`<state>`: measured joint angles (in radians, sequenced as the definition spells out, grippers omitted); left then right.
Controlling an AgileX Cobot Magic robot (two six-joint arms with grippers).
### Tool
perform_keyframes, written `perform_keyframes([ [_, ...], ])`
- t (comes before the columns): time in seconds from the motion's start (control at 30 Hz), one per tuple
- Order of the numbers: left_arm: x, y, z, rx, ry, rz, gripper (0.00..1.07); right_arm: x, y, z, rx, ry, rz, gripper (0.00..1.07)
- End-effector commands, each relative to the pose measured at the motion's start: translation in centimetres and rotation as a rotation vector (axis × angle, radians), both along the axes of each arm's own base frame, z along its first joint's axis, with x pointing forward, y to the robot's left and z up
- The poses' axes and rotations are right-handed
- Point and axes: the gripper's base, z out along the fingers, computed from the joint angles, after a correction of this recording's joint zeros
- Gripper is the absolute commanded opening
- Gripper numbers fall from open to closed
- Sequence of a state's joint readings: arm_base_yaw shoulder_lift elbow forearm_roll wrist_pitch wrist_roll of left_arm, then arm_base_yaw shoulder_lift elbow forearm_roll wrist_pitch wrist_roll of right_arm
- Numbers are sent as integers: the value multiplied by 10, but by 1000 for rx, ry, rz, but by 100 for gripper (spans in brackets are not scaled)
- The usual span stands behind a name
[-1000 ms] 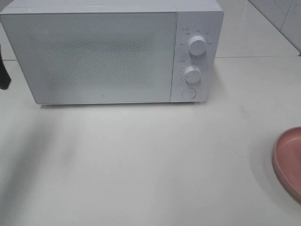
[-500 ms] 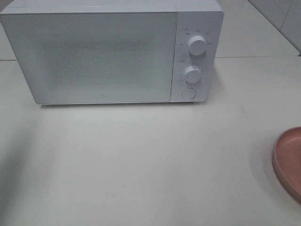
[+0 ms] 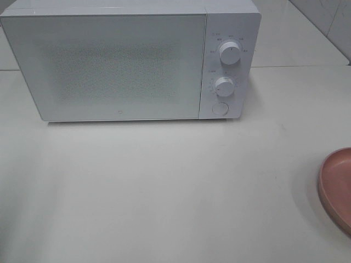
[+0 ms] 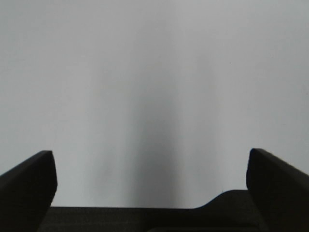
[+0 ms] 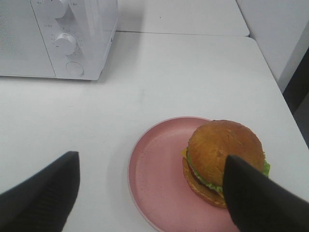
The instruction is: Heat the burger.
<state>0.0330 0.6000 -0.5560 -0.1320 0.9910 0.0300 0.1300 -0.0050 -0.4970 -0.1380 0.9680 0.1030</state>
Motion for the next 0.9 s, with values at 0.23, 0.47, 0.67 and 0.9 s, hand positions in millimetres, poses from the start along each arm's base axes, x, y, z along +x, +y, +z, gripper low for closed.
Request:
perform_keyframes([
  [0.23,-31,-2,10,-1,-152,-1,100,-3,-1,0,-8,-29,-4,76],
  [0.47,-56,-2,5,7,-215,-8,100,-3,-1,0,-8,-29,-4,76],
  [0.67,-79,-4,8,-3,-365,-12,100,-3,-1,0,-8,-29,-4,76],
  [0.9,-102,-6,8,-12,-511,-19,100,-3,-1,0,-8,-29,-4,76],
])
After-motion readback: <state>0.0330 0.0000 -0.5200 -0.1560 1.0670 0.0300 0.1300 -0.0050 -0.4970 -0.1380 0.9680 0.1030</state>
